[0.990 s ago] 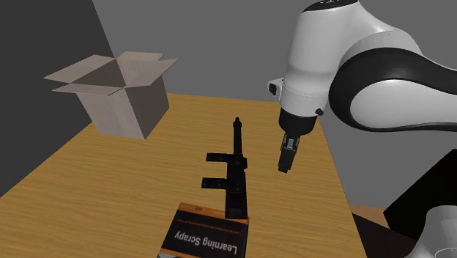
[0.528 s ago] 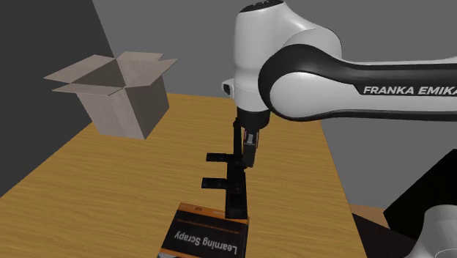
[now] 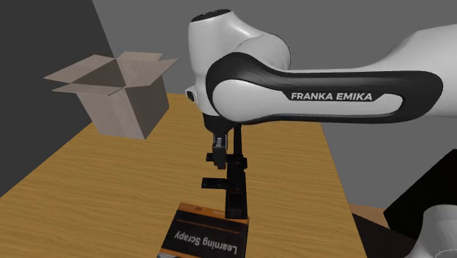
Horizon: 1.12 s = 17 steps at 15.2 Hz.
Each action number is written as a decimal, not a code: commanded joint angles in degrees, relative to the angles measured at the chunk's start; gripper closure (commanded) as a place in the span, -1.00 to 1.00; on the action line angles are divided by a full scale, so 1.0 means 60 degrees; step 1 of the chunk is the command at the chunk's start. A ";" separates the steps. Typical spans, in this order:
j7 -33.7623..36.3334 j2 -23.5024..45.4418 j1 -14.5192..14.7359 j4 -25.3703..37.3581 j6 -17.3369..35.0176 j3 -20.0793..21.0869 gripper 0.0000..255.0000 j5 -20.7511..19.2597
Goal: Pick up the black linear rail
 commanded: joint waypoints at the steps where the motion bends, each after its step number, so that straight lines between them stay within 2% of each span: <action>1: -0.0032 -0.0005 -0.0004 -0.0254 0.0251 -0.0001 -1.00 0.0000; 6: -0.0020 -0.0032 -0.0005 -0.0749 0.0718 -0.0001 -1.00 -0.0002; 7: -0.0013 -0.0046 -0.0001 -0.0766 0.0721 0.0002 1.00 -0.0003; 17: -0.0023 -0.0028 -0.0004 -0.0615 0.0589 -0.0002 1.00 -0.0002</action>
